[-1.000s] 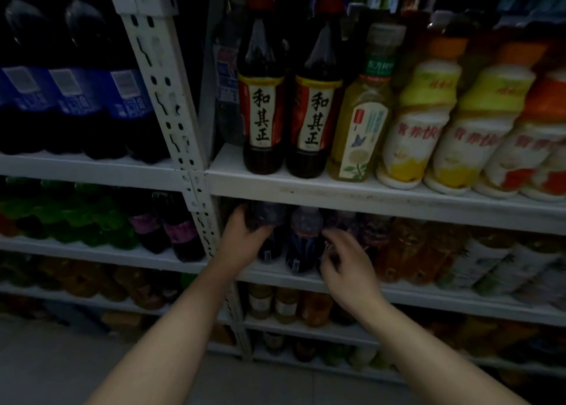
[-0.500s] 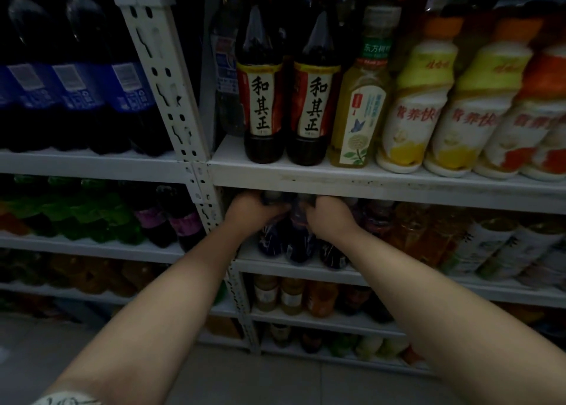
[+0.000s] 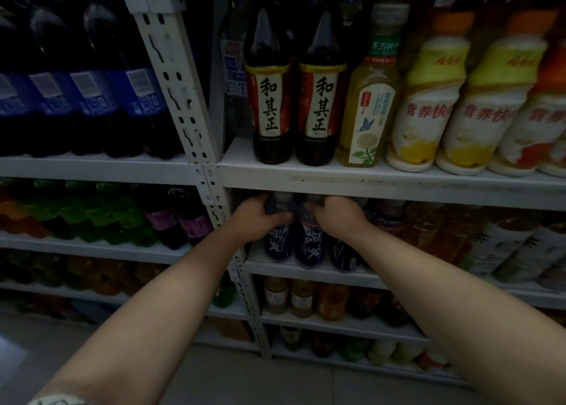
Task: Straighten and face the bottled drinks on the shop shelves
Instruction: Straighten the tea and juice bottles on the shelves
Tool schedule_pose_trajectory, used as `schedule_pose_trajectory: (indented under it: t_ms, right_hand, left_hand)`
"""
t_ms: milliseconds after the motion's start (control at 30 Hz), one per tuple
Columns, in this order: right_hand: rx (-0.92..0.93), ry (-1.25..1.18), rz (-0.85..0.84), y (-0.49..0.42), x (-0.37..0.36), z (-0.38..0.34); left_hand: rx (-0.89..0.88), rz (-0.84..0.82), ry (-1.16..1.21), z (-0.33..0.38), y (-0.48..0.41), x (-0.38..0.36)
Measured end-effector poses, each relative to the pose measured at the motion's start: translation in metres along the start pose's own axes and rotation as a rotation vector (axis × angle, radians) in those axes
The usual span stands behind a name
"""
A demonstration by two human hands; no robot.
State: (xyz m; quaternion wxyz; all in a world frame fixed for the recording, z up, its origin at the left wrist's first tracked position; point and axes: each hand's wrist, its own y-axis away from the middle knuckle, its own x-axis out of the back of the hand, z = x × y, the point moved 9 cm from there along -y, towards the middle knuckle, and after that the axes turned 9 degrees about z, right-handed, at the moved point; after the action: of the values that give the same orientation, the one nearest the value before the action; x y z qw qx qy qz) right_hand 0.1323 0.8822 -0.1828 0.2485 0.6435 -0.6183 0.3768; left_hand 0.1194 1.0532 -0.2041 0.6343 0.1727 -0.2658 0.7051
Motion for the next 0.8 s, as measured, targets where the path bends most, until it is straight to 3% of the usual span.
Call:
schedule_pose_trajectory:
  t_ms: [367,500,667,800]
  right_hand:
    - [-0.017,-0.130,-0.008,-0.001,0.000,0.003]
    - [-0.016,-0.141,-0.006,0.000,0.000,0.005]
    - [0.169,-0.224,0.143,0.030,0.029,0.007]
    - [0.243,-0.174,0.384,0.066,0.081,0.054]
  left_hand:
    - [-0.041,0.194,-0.013,0.001,0.005,0.006]
    - [-0.061,0.174,-0.018,0.006,0.004,-0.002]
    - [-0.078,0.140,-0.035,0.005,0.001,-0.004]
    - [-0.032,0.118,-0.055,-0.002,0.000,-0.005]
